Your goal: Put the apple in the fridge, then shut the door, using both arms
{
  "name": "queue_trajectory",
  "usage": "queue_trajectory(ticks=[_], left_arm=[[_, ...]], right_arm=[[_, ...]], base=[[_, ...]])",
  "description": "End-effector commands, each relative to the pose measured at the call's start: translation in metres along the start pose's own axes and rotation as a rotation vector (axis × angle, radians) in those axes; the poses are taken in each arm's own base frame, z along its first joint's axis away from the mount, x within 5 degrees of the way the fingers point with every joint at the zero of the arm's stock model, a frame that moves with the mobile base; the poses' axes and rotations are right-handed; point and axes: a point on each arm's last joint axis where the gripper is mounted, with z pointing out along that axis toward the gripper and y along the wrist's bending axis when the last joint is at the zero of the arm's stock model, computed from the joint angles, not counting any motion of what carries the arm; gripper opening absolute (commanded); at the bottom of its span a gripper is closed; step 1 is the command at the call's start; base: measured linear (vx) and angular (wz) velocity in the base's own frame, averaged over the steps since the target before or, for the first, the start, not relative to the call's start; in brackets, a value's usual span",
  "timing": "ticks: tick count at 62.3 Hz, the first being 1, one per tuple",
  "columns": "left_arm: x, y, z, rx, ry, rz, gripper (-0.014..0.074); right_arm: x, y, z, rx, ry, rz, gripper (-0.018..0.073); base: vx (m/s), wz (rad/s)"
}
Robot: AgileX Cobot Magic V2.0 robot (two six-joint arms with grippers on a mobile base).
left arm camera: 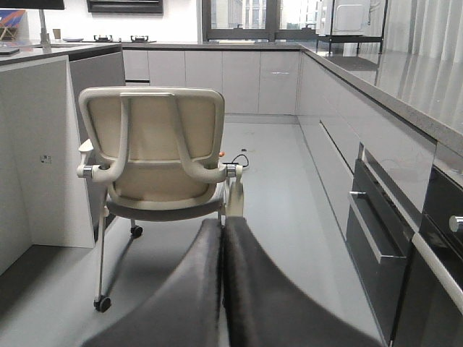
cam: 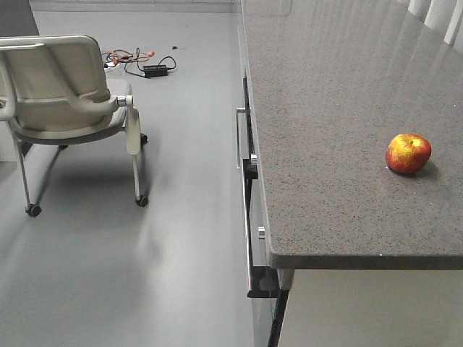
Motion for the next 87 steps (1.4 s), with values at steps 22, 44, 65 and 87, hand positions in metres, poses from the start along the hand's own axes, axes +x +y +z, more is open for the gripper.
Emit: queue_trajectory(ticks=[22, 44, 65, 87], left_arm=[[0.002, 0.000, 0.000, 0.010, -0.066, -0.011, -0.0006], [0.002, 0.000, 0.000, 0.010, -0.066, -0.011, -0.0006], [0.002, 0.000, 0.000, 0.010, -0.066, -0.011, -0.0006], [0.002, 0.000, 0.000, 0.010, -0.066, -0.011, -0.0006]], right_arm=[[-0.004, 0.001, -0.002, -0.007, -0.083, -0.017, -0.0003], [-0.004, 0.001, -0.002, -0.007, -0.083, -0.017, -0.0003], [-0.005, 0.001, -0.002, -0.009, -0.099, 0.026, -0.0003], [-0.058, 0.002, -0.005, -0.027, -0.177, 0.305, -0.0003]], base=[[0.00, 0.00], [0.00, 0.00], [0.00, 0.00], [0.00, 0.00]])
